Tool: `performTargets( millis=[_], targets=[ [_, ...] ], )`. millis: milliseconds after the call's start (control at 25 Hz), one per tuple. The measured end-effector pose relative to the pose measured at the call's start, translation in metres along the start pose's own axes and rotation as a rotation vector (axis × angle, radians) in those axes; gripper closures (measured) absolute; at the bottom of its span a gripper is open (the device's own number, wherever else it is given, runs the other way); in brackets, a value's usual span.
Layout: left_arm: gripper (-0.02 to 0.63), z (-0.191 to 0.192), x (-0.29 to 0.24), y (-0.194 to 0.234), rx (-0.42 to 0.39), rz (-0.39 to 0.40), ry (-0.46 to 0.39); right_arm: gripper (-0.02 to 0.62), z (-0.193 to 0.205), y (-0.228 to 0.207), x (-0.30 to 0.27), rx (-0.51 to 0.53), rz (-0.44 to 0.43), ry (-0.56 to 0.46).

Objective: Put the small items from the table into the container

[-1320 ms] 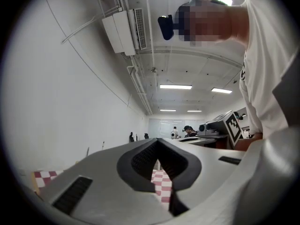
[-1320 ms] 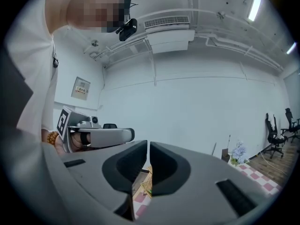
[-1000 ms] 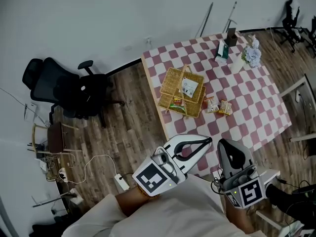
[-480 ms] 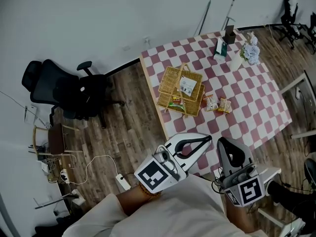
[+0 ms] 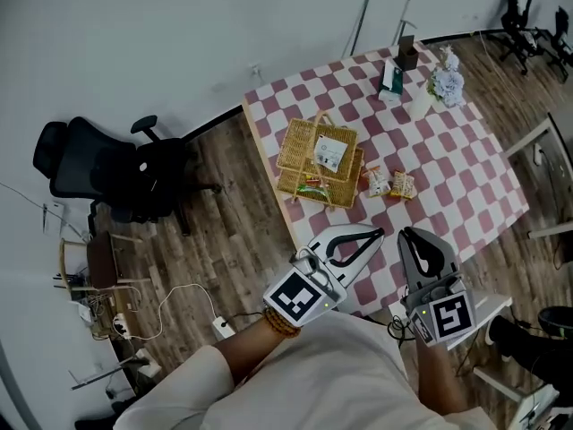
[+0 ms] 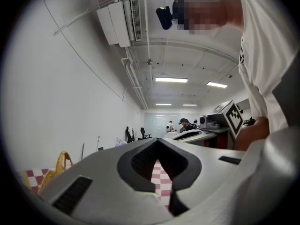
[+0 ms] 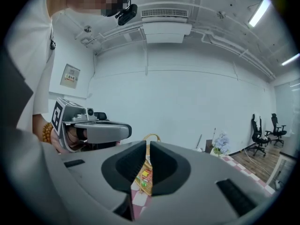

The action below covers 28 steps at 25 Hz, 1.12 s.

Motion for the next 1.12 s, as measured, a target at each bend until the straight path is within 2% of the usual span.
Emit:
performTargets(
  millis=[280,440,480,560,840,1000,1120],
  targets=[
    [0.581,0.04,-0.035,0.022,0.014,0.025,0.019,0.537,0.049,-0.033,-0.01,0.009,0.049,0.1],
    [0.581,0.073,-0.051,0.039,-0.059,0.065,0.035,0.505,0.08,-0.052,-0.018,0.018,0.067,0.186],
    [0.581,0.083,-0.055,0.043,-0.056,0.068,0.044,0.503,0.088,-0.057,-0.021,0.023,0.068,0.21],
    [0.581,0.104,-0.06,0.051,-0.024,0.06,0.069,0.479,0.106,-0.065,-0.027,0.034,0.071,0.256],
    [0.581,0.17,-0.075,0.078,0.068,-0.002,0.161,0.479,0.169,-0.095,-0.048,0.08,0.069,0.4],
    [0.58,0.198,-0.088,0.092,0.093,-0.006,0.201,0.476,0.201,-0.113,-0.065,0.108,0.064,0.478],
    [0.58,0.221,-0.094,0.1,0.132,-0.019,0.237,0.446,0.224,-0.121,-0.075,0.113,0.058,0.531]
  ],
)
Point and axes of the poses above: the fingertips, and each gripper's own axes: x backward along the fingers, y to its left, z out of its underside, the point moved 10 cm from there along x, backward along the fingers, and after that the axes turned 10 degrees about -y, right-handed, at the moved point
